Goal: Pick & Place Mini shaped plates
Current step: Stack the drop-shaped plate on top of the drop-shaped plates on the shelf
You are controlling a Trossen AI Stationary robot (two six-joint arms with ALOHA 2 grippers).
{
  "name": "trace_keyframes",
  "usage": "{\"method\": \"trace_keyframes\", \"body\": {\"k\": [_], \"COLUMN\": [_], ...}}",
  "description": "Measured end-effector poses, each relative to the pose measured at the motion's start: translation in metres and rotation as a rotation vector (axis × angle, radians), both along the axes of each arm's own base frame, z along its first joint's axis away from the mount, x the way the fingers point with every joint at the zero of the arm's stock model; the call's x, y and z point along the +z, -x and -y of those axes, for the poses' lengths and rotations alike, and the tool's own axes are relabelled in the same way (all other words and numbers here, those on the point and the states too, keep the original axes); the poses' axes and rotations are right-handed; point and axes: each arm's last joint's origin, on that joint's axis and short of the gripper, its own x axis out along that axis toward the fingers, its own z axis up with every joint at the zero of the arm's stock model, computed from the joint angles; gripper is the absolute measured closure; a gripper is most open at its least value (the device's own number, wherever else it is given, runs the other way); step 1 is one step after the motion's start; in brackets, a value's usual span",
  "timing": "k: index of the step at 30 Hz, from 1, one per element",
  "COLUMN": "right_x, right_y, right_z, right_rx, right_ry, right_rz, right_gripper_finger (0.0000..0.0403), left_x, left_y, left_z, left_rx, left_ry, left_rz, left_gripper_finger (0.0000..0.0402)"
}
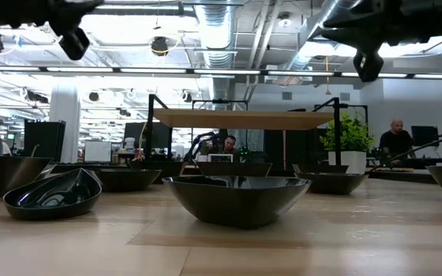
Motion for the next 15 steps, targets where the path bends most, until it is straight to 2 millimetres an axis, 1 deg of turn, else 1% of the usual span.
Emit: {"method": "trace_keyframes", "body": {"k": [5, 8, 10, 12, 15], "right_x": [0.005, 0.008, 0.010, 0.011, 0.008], "right_y": [0.006, 0.010, 0.012, 0.014, 0.015], "right_z": [-0.004, -0.006, -0.007, -0.008, -0.007], "right_rx": [0.023, 0.040, 0.053, 0.079, 0.100], "right_ry": [0.048, 0.074, 0.082, 0.075, 0.018], "right_rz": [0.029, 0.051, 0.062, 0.065, 0.044], "right_gripper_finger": [0.0339, 0.0339, 0.0339, 0.0339, 0.0339], "left_x": [0.023, 0.033, 0.034, 0.030, 0.026], "left_y": [-0.016, -0.020, -0.018, -0.015, -0.011], "left_z": [0.002, 0.002, 0.002, 0.002, 0.002], "left_rx": [-0.019, -0.007, 0.011, 0.040, 0.061], "left_ry": [0.013, 0.047, 0.078, 0.130, 0.162], "left_rz": [-0.327, -0.508, -0.643, -0.757, -0.828], "left_gripper_finger": [0.0290, 0.0290, 0.0290, 0.0290, 0.0290]}}
